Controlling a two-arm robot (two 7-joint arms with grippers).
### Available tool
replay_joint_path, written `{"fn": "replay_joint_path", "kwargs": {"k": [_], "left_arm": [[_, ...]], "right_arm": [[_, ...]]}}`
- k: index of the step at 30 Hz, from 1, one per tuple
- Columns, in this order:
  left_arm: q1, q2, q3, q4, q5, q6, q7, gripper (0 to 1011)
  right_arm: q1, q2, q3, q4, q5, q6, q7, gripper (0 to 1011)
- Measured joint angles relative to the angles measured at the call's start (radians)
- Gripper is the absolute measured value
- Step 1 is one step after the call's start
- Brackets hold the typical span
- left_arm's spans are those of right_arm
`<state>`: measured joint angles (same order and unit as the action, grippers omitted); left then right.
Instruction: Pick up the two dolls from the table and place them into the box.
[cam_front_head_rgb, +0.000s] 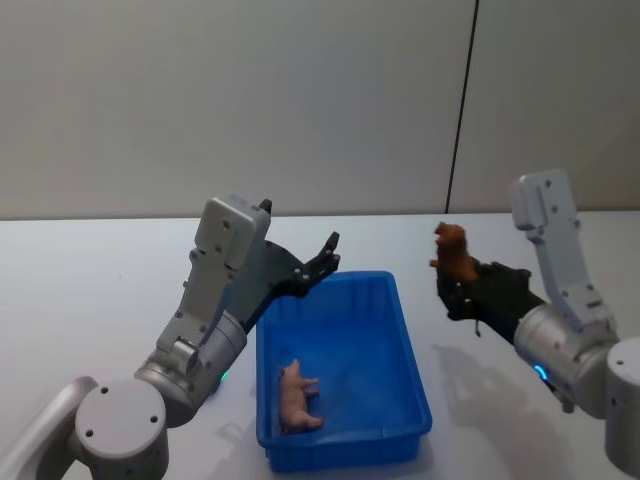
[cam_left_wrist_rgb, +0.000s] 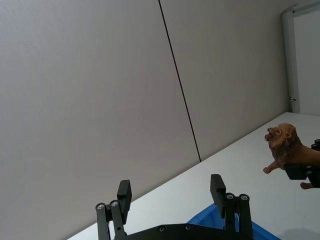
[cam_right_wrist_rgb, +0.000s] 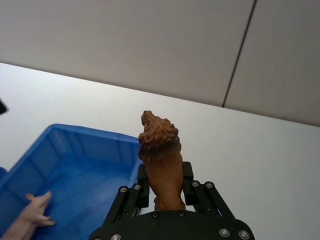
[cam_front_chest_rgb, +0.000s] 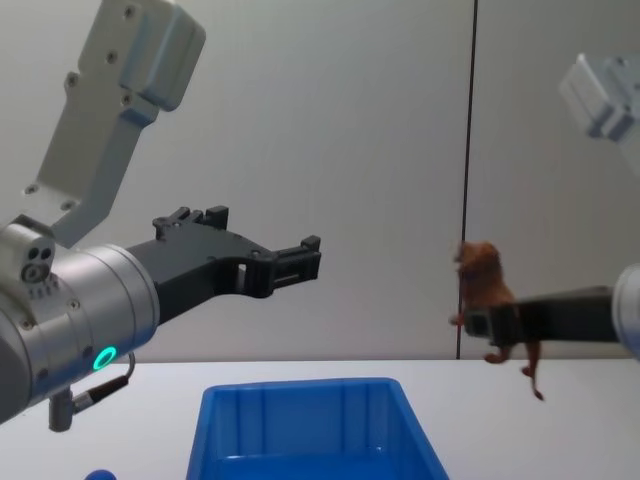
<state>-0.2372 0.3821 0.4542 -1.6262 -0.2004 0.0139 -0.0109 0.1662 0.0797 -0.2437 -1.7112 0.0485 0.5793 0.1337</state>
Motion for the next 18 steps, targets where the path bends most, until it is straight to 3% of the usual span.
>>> {"fn": "replay_joint_path", "kwargs": {"k": [10, 18], "left_arm": [[0.0, 0.0, 0.0, 0.0, 0.0, 0.0, 0.0, 1001], [0.0, 0.0, 0.0, 0.0, 0.0, 0.0, 0.0, 1001]], "right_arm": [[0.017, -0.008, -0.024, -0.007, -0.004, 0.016, 0.116, 360], [0.04, -0.022, -0.046, 0.013, 0.01, 0.076, 0.221, 360]]}}
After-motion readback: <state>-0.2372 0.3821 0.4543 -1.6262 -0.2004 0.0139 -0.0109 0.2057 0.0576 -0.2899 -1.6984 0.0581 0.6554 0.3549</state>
